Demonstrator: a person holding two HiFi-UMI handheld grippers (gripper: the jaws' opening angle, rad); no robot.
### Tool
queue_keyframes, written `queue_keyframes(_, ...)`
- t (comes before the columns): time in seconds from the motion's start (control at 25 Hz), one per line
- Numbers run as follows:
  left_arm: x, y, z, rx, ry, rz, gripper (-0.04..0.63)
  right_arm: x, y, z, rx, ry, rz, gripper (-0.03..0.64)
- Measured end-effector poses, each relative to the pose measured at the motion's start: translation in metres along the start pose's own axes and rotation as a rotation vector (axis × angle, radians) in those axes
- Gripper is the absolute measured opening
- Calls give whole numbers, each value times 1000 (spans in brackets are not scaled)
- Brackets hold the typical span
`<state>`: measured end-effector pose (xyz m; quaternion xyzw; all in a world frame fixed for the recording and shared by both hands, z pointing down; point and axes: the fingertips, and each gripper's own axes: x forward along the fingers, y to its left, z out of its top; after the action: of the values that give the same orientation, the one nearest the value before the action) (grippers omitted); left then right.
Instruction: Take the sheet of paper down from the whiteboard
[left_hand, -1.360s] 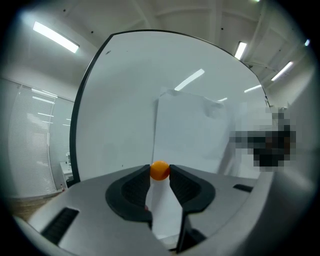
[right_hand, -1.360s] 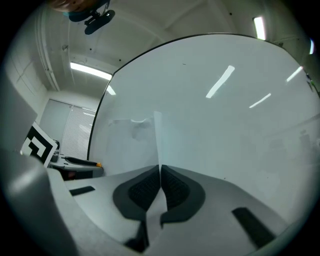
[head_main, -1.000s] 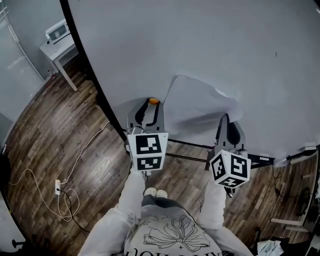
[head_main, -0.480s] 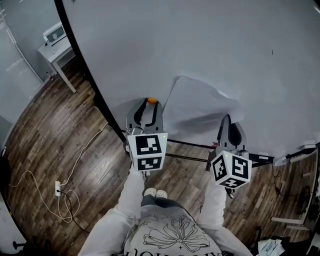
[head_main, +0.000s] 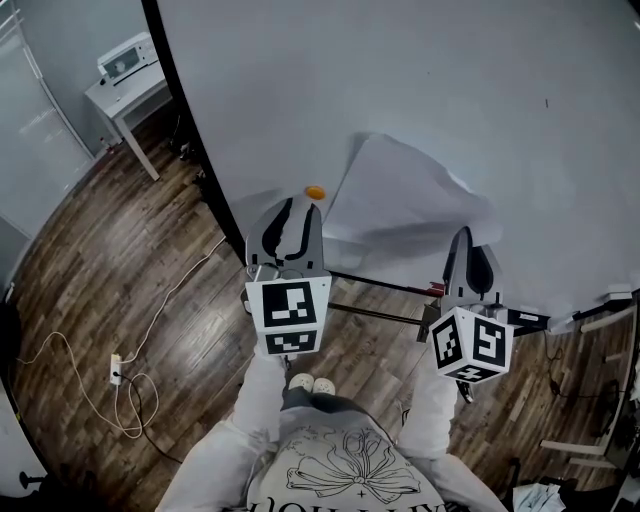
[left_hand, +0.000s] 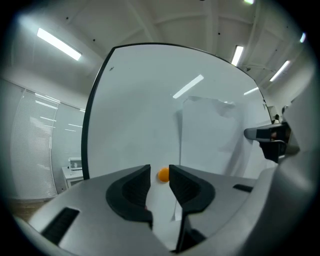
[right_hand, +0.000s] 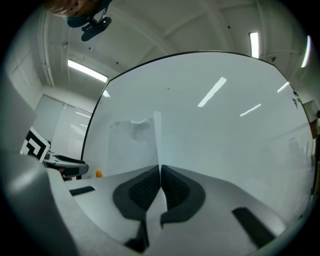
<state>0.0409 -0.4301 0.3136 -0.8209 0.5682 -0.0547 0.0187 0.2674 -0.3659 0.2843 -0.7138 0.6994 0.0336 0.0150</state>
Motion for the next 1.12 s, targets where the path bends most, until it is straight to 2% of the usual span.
queue_keyframes(0.36,-30,11,8,-6,-25,9,106,-23,19,21,-6,-42,18,3)
queue_keyframes(1.12,-56,14,14,-7,-45,5,104,-38,32,16,6,-31,2,3)
